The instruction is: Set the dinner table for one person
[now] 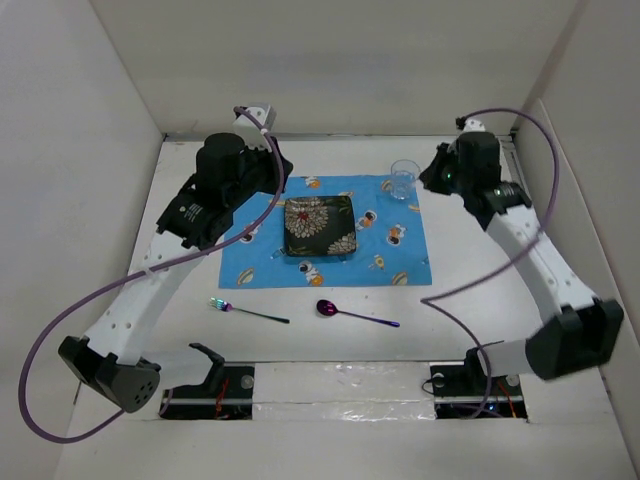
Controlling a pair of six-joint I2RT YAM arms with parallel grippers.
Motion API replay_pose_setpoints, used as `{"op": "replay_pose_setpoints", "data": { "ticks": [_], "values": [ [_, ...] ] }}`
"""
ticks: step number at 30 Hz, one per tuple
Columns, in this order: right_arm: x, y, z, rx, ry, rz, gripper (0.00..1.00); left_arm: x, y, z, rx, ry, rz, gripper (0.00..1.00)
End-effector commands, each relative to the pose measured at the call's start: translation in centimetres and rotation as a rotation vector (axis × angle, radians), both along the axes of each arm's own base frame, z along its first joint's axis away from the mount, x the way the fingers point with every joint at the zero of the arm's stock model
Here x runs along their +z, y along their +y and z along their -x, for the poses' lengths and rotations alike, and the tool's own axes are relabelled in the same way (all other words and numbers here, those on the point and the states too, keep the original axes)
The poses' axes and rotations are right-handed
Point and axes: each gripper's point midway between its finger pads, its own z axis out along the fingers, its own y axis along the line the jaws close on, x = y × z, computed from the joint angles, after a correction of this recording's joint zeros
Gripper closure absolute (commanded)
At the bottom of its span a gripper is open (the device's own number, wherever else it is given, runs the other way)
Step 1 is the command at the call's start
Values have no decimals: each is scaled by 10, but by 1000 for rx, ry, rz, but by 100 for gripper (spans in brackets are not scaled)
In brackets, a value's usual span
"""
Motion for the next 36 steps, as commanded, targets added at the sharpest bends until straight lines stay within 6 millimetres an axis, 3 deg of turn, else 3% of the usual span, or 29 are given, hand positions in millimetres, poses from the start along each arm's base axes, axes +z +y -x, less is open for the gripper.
{"op": "replay_pose_setpoints", "data": {
  "ticks": [1,2,4,5,6,9,12,14,20,26,30,36],
  "values": [
    [-12,83,60,379,-41,-97,100,22,1,1,3,-45,31,100],
    [-23,108,86,474,-6,-100,100,23,3,1,12,-48,21,100],
    [-56,122,130,575,107,-66,97,25,9,-1,34,-55,-2,90],
    [-68,129,146,606,150,-47,80,31,15,-3,64,-74,-21,85],
    [-84,139,172,668,218,-13,71,35,17,-3,70,-84,-28,83],
    [-125,142,205,664,342,97,48,55,23,-6,97,-126,-38,77],
    [-150,129,208,589,363,216,33,80,25,-7,107,-175,-23,76],
    [-163,135,212,615,399,225,29,95,26,-7,108,-203,-11,76],
    [-185,169,243,787,489,261,29,139,36,1,130,-277,36,74],
    [-209,173,254,796,545,343,29,173,55,13,182,-334,87,74],
    [-221,166,238,693,526,417,29,175,64,13,227,-325,105,74],
    [-245,171,243,689,545,472,32,164,58,12,203,-294,104,74]
  ]
}}
